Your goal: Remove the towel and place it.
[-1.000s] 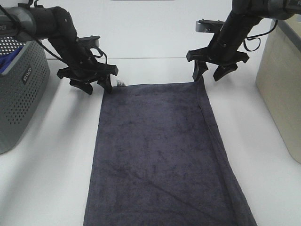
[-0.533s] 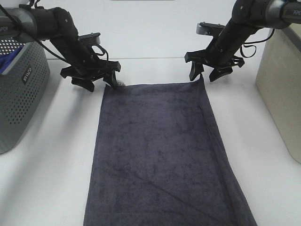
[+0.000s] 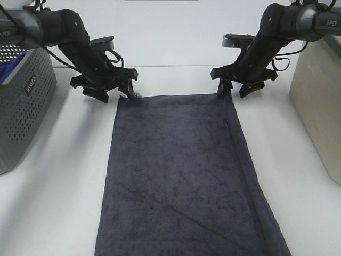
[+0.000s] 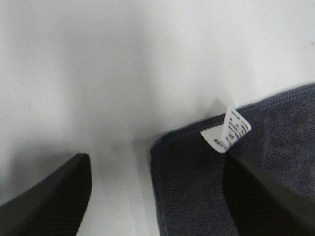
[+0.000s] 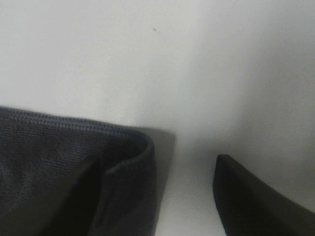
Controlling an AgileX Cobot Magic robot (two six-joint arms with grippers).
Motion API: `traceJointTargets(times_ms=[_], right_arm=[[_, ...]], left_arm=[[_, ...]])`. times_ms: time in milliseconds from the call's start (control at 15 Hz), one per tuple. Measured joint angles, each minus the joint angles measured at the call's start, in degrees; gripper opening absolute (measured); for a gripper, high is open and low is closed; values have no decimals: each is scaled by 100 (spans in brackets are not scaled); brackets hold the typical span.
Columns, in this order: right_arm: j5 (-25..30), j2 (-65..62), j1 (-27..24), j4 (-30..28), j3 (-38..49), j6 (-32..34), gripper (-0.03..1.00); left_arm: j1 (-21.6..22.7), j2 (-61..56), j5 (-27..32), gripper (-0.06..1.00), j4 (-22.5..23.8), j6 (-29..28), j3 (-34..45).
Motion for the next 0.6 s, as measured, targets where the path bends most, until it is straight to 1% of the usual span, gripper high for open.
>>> traceJointTargets(times_ms=[333,400,467,600], right_arm=[[0,6,0,-11,-17,0,65],[0,6,0,0,-17,-6,65],[11,6,0,57,-17,-11,65],[29,6,0,229,-17,-52,64]], left_arm=[[0,23,-74,70,-92,0,-11],[0,52,-86,70,-201,29,-29],[-23,86,-103,70,-476,223,-40],[-115,92,-103,70,-579,298,-40]])
